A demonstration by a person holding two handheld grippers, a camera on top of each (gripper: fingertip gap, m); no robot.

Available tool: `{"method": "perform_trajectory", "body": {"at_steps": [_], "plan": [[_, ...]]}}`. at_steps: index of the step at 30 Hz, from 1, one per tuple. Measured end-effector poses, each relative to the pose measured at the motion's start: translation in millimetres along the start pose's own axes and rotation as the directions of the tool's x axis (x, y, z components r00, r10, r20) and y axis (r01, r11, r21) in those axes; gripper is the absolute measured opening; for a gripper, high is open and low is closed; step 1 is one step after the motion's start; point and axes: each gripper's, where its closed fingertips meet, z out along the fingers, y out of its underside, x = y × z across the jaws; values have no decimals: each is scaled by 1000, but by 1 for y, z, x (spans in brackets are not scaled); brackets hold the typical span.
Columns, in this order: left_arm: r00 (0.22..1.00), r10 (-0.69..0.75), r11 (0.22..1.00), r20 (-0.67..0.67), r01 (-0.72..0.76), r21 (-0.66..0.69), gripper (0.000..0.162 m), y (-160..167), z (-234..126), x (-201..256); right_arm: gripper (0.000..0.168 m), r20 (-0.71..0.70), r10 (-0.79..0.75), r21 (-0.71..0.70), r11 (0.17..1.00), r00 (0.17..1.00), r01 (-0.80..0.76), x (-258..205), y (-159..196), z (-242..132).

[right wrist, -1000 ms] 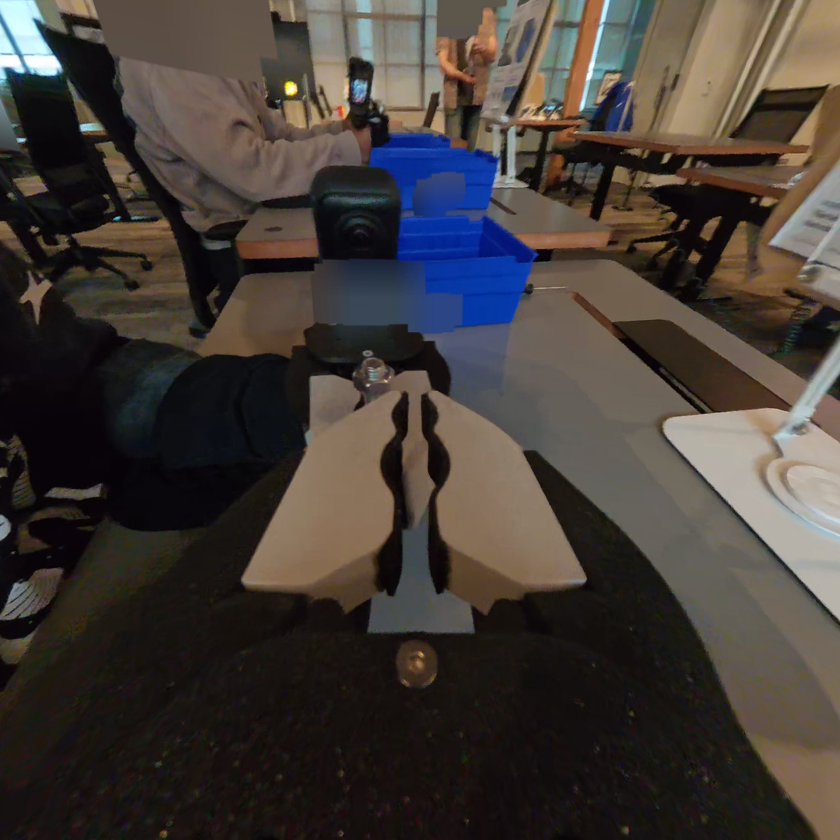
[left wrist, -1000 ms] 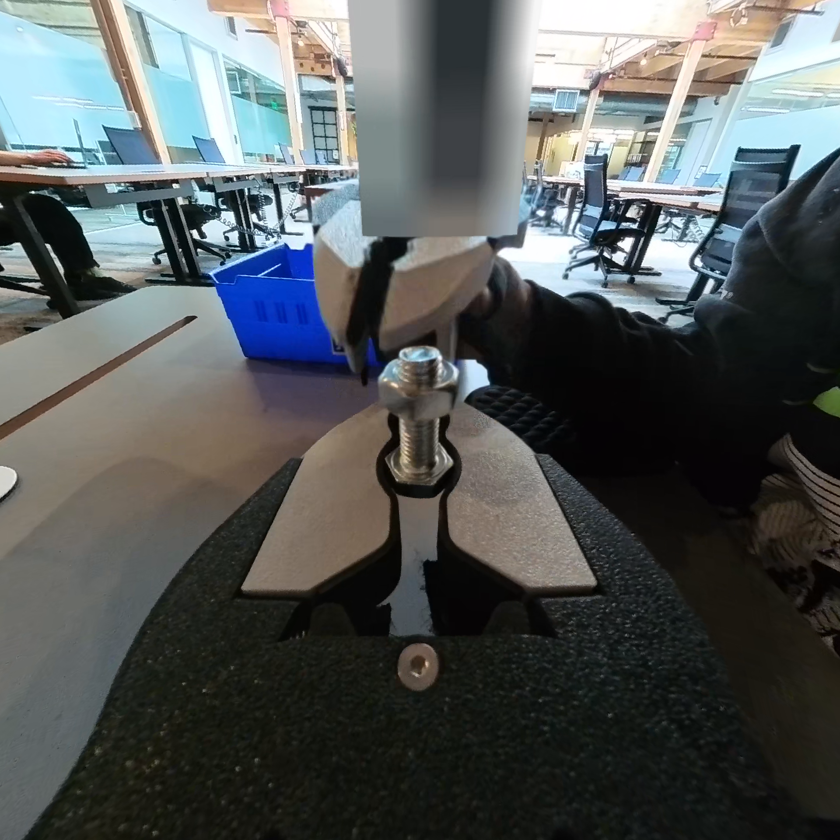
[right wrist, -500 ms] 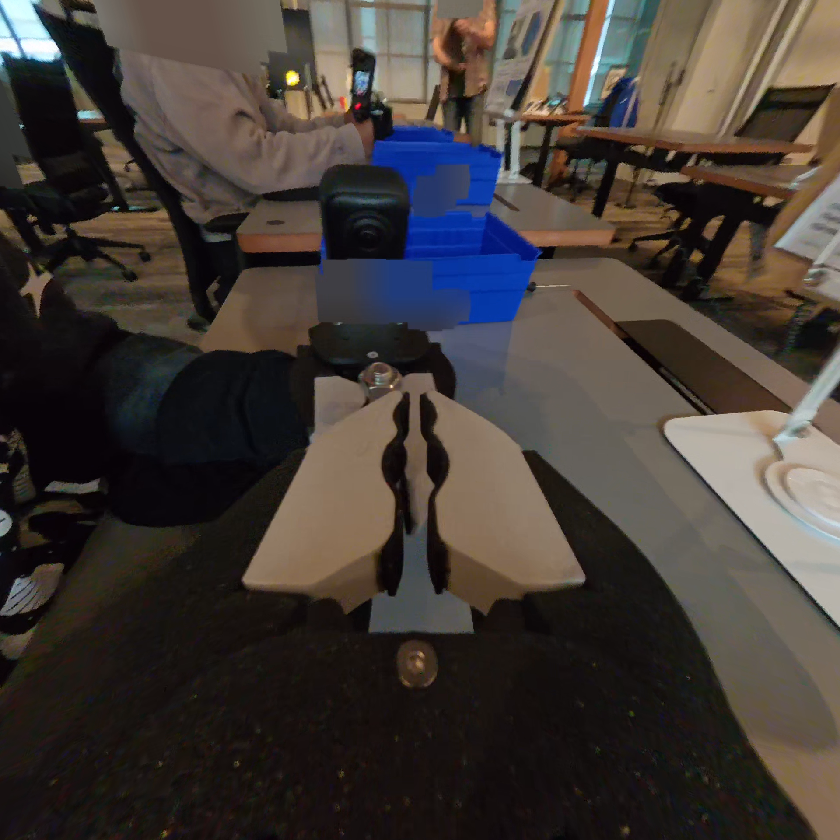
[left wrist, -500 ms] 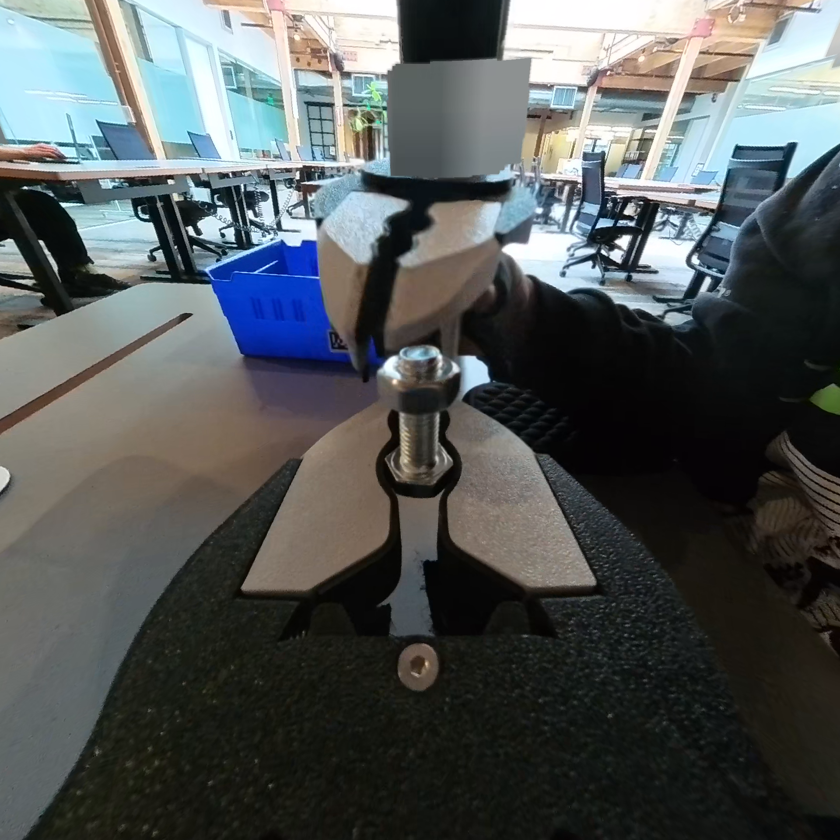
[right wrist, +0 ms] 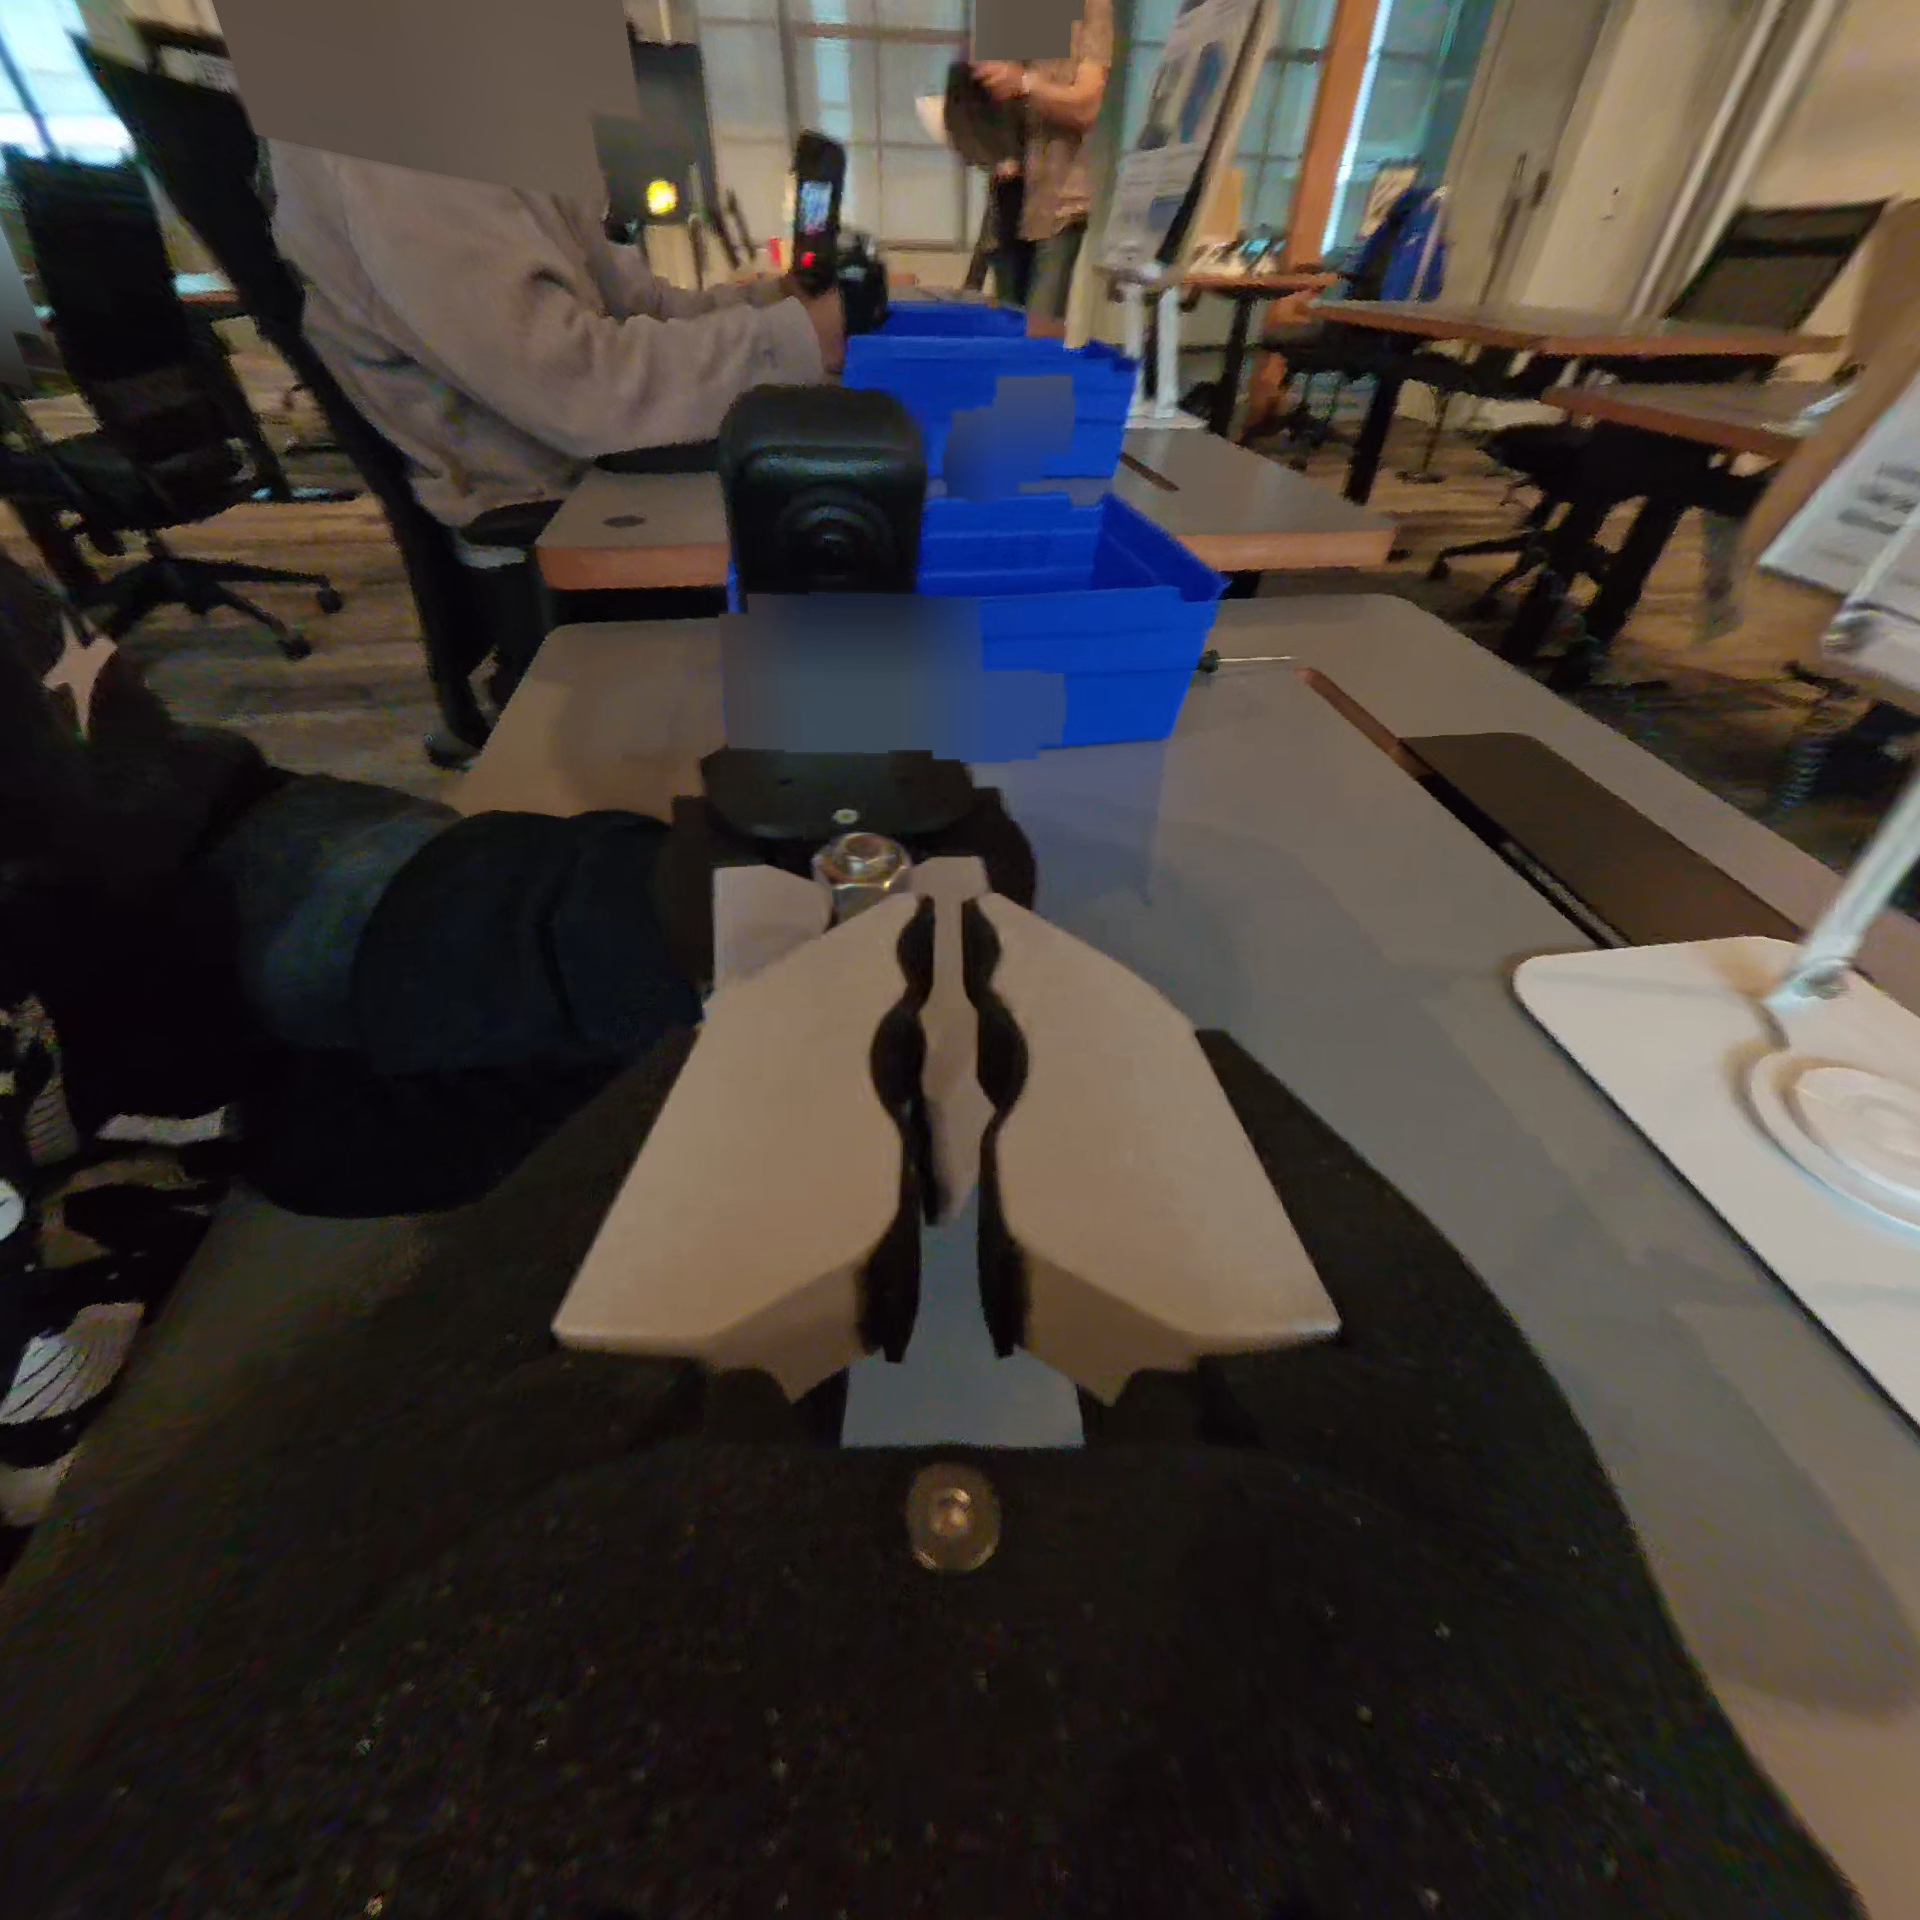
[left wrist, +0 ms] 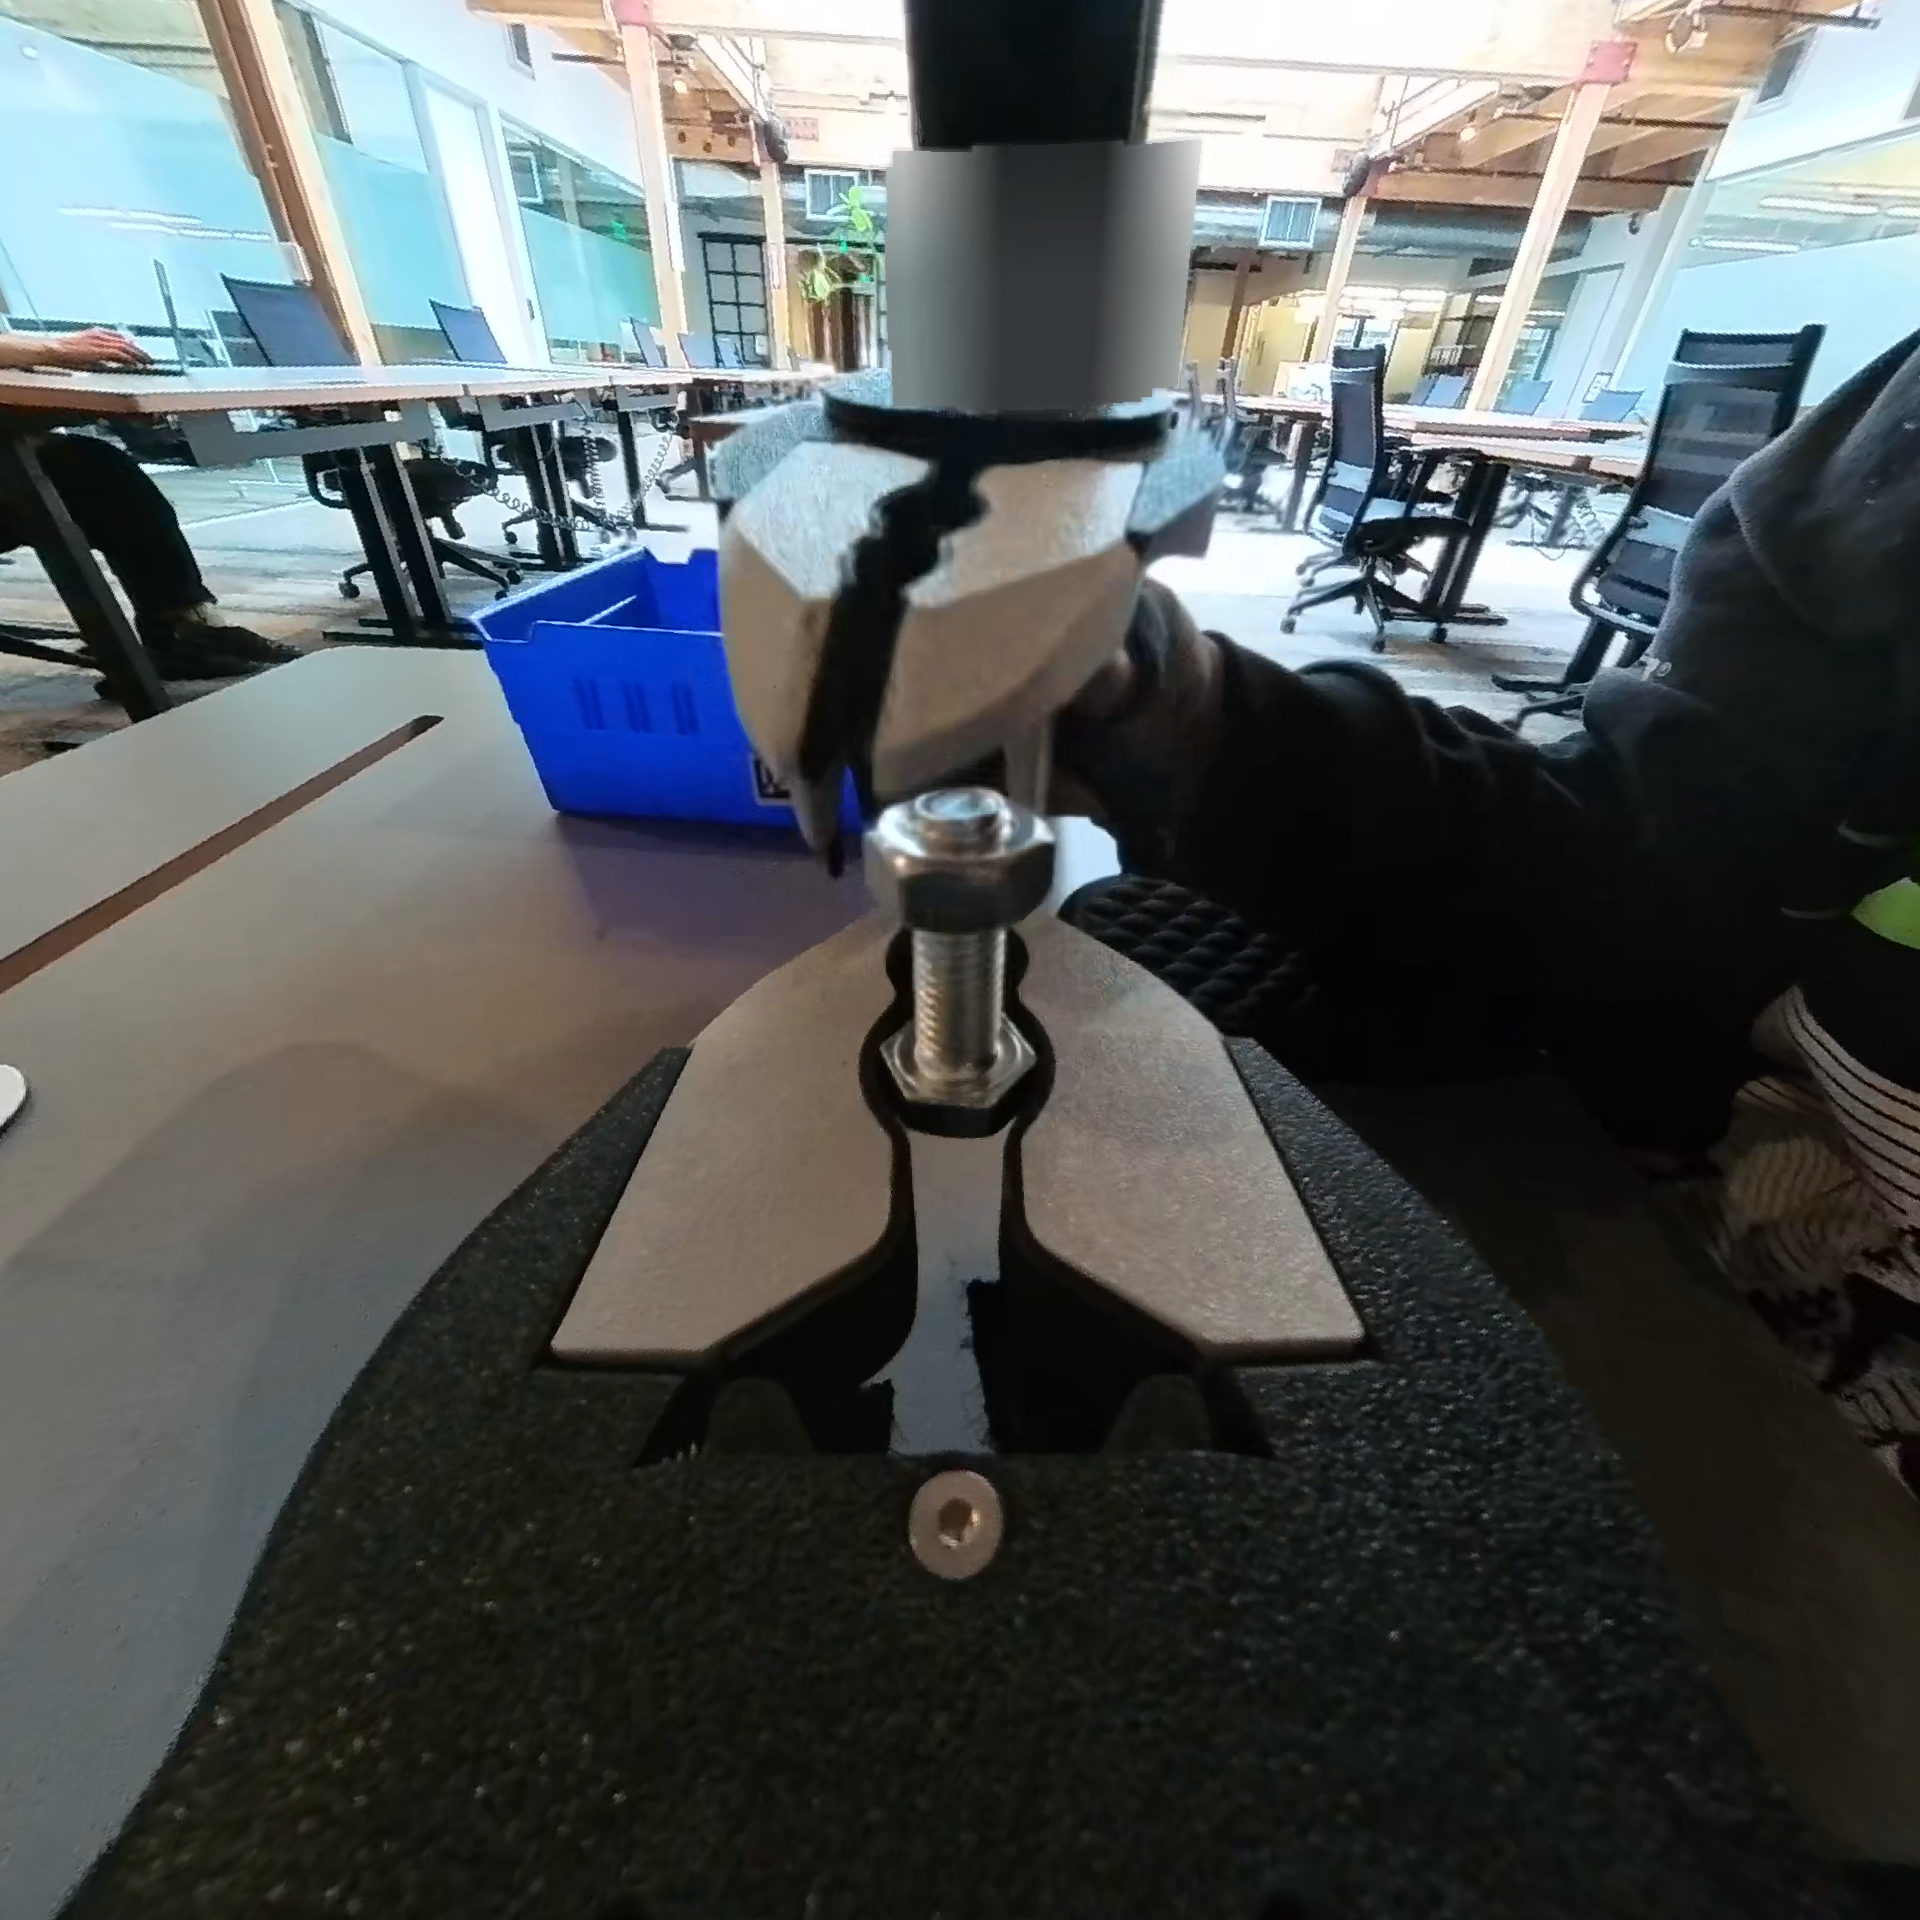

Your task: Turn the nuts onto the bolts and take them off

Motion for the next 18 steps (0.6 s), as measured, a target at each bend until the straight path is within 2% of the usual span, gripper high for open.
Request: {"method": "perform_trajectory", "body": {"at_steps": [2, 6, 8, 12, 13, 15, 18], "plan": [[1000, 2, 1000, 2, -2, -3, 13, 0, 0, 0, 5, 5, 12, 29, 1000, 1000, -12, 2, -4, -6], [1000, 3, 1000, -2, -3, -12, 13, 2, 2, 1, 28, 52, -4, 14, 1000, 999, 3, -11, -4, 6], [1000, 7, 1000, -4, -7, -12, 12, 2, 2, 1, 33, 67, -13, -12, 1000, 998, 14, -17, 0, 14], [1000, -2, 1000, 0, 2, -3, 13, 0, 1, 0, 22, 45, -9, -25, 1000, 999, 11, -10, 3, 7], [1000, -1, 1000, -3, 1, 3, 13, -1, 0, 0, 6, 11, 1, -5, 1000, 1000, -1, -2, 1, 2], [1000, 5, 1000, 0, -5, 2, 13, -1, 0, 0, 5, 12, 17, 40, 999, 1000, -18, 1, -5, -7], [1000, 4, 1000, -5, -4, -7, 13, 1, 1, 1, 21, 30, 4, 28, 1000, 1000, -5, -5, -5, -2]]}}
